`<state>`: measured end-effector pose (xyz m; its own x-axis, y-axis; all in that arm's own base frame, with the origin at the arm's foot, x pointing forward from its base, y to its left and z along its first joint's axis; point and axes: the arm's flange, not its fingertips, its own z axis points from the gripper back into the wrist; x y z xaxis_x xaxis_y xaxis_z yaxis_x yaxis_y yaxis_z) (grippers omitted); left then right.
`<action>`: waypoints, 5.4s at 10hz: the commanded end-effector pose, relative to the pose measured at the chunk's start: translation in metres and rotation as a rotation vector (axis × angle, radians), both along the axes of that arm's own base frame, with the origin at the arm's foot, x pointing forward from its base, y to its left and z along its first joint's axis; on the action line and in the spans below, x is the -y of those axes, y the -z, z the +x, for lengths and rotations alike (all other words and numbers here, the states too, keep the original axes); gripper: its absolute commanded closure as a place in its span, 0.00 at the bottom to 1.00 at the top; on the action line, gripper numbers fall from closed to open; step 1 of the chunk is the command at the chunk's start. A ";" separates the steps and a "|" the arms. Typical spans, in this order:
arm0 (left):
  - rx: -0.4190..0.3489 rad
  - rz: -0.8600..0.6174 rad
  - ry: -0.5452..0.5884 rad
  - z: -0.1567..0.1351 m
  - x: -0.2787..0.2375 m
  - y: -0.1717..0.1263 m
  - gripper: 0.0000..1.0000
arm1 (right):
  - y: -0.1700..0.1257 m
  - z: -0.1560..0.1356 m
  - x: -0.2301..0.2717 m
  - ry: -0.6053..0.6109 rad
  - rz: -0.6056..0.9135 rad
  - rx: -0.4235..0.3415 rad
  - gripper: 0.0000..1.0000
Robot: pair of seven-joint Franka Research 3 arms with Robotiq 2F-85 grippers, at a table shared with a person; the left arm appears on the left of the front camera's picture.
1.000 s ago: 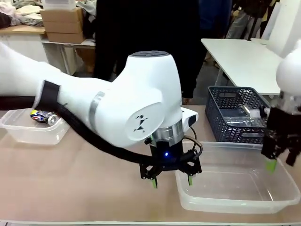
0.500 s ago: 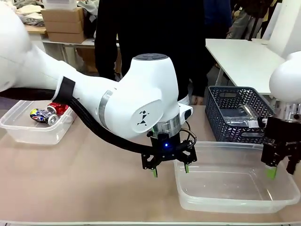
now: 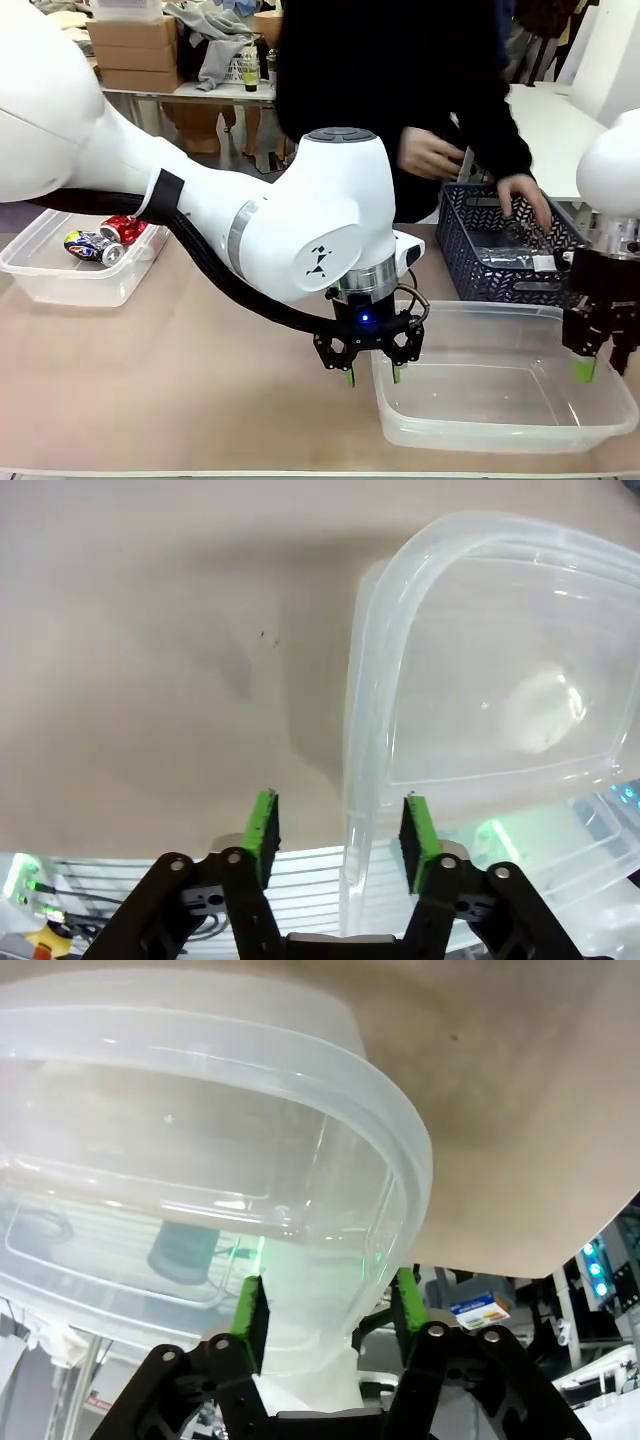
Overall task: Sort the waste into each basket.
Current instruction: Pick up the Organizing box on the right side of the table and lift it, then offer the picked Organizing box to the human.
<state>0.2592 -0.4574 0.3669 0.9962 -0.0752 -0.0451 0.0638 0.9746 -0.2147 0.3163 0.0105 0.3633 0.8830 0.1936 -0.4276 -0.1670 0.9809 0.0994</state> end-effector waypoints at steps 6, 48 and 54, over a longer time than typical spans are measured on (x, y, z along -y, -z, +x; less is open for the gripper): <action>0.036 0.018 0.002 0.001 -0.005 -0.004 1.00 | 0.018 -0.039 0.006 0.110 -0.071 0.060 1.00; 0.070 0.025 -0.171 0.128 -0.212 -0.100 1.00 | -0.105 0.135 -0.160 0.338 0.094 0.047 1.00; 0.070 0.025 -0.171 0.128 -0.212 -0.100 1.00 | -0.105 0.135 -0.160 0.338 0.094 0.047 1.00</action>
